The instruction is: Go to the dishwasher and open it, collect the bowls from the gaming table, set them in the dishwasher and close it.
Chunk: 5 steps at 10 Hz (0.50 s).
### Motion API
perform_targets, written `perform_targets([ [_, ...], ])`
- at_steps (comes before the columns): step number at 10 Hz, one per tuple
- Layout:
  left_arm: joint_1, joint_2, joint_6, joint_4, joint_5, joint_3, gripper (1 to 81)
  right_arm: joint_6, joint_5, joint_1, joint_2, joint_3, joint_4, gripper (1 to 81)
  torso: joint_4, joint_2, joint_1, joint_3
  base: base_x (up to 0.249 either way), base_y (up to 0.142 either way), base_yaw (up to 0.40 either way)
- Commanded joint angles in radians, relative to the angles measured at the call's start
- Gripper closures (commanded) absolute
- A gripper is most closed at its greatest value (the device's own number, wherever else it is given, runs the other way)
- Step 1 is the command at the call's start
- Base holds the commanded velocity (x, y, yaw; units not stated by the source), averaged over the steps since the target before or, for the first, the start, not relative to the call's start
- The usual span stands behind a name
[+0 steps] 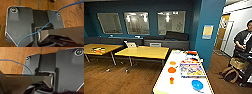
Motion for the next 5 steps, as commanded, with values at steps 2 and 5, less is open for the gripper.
perform_targets([
  [2,-0.034,-0.005,0.004,0.008,0.048,0.013,1.0,-0.001,-0.041,0.040,0.001,0.010,-0.014,1.0,0.000,0.000,0.000,0.000,0.000,0.000,0.000],
  [5,-0.034,-0.005,0.007,0.011,0.047,0.013,1.0,0.000,-0.040,0.038,0.000,0.010,-0.008,1.0,0.000,0.000,0.000,0.000,0.000,0.000,0.000],
])
